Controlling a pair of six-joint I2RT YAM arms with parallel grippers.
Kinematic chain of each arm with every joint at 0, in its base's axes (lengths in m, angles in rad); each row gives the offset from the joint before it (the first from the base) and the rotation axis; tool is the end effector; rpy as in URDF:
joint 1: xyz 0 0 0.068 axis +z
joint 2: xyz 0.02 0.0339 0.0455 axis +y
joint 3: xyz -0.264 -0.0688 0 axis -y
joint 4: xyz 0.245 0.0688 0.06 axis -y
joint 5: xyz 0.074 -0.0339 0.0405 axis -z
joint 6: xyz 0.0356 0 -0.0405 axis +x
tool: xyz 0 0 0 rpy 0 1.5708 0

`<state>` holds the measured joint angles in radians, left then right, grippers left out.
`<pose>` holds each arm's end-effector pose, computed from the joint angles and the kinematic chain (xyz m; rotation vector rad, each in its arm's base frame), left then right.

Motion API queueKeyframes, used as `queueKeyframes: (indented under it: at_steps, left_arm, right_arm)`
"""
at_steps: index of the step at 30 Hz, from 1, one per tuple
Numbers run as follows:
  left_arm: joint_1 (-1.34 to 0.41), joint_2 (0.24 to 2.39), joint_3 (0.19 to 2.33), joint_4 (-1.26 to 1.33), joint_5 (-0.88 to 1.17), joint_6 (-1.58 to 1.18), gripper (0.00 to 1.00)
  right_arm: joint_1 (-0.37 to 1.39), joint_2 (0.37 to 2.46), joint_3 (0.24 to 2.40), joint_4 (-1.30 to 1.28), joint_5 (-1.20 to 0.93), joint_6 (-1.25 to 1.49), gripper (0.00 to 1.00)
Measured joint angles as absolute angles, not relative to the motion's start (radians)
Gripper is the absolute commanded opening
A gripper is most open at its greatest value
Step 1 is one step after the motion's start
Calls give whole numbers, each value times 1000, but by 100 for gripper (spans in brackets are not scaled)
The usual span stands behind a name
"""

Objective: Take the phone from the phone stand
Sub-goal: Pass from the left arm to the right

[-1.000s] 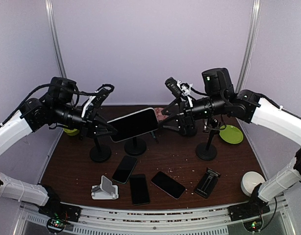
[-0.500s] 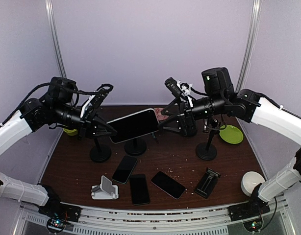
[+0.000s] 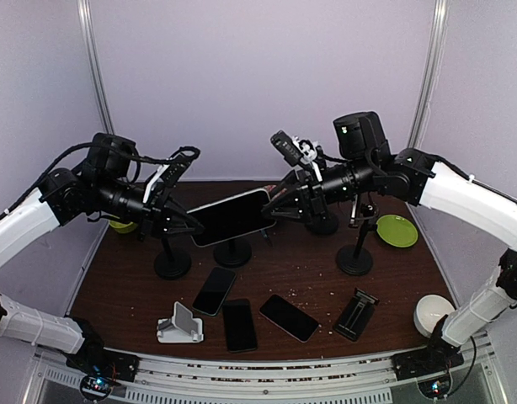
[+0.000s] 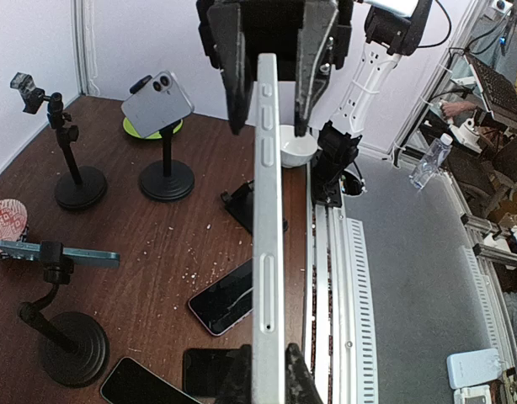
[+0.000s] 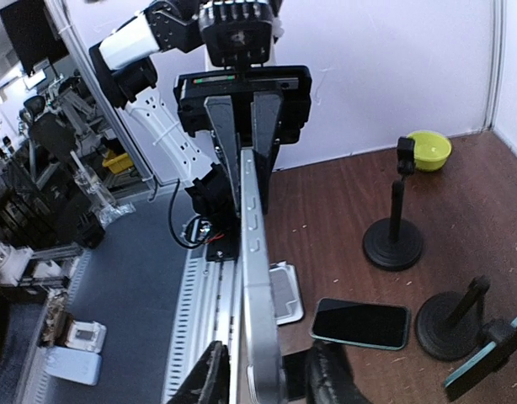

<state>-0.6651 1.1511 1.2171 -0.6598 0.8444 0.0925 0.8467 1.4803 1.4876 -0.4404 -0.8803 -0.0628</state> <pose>0.1676 -0.1653 0.3760 1.2597 1.7903 -1.2371 0.1970 0.2642 0.3976 -1.4266 1.5399 1.3658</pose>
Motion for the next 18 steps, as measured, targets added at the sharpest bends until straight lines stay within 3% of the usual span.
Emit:
queueKeyframes:
  at_steps: [8, 11, 18]
  left_arm:
    - [-672, 1150, 1217, -653, 826, 81, 0]
    - [-673, 1150, 1217, -659, 824, 79, 0]
    - [-675, 1150, 1217, -666, 813, 69, 5]
  right_arm:
    - [853, 1486, 1490, -426, -931, -27, 12]
    - [855, 1501, 1507, -441, -945, -31, 1]
    - [855, 1510, 1522, -471, -949, -58, 0]
